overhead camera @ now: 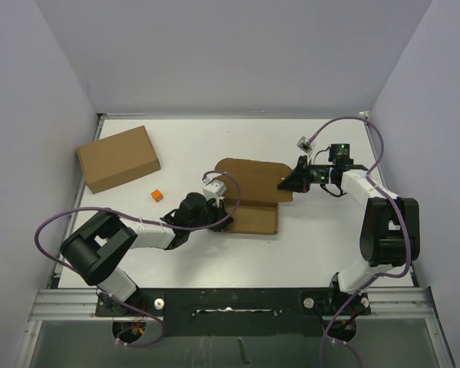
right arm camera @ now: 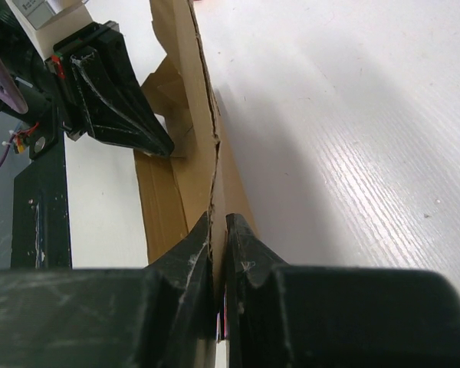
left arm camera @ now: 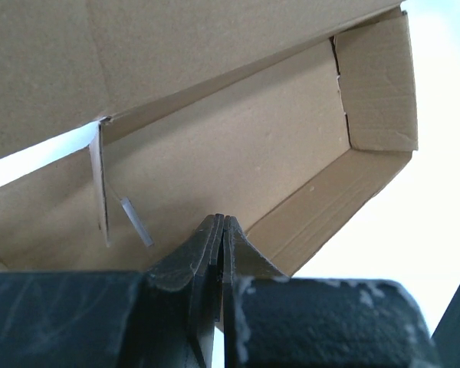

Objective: Fold the paper box

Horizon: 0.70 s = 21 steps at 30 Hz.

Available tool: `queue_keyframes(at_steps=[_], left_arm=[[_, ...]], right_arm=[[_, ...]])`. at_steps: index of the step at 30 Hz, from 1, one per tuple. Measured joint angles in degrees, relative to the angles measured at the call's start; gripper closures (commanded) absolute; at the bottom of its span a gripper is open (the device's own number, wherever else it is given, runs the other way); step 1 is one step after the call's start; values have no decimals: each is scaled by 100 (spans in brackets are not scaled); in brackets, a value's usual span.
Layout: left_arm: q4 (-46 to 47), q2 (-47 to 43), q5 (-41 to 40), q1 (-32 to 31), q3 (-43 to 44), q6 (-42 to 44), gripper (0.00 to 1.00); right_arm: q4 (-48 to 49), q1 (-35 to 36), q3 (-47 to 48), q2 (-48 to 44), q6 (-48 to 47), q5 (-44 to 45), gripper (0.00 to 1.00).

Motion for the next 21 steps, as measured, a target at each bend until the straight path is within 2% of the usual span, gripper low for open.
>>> queue_keyframes(at_steps=[13,21], left_arm=[[-179,0,249,0,-103,76,100],[-299,0,887,-2,-101,490,100]], right_arm=[[-17,0,0,0,-2,2,100],[-37,0,0,0,-22,9,100]])
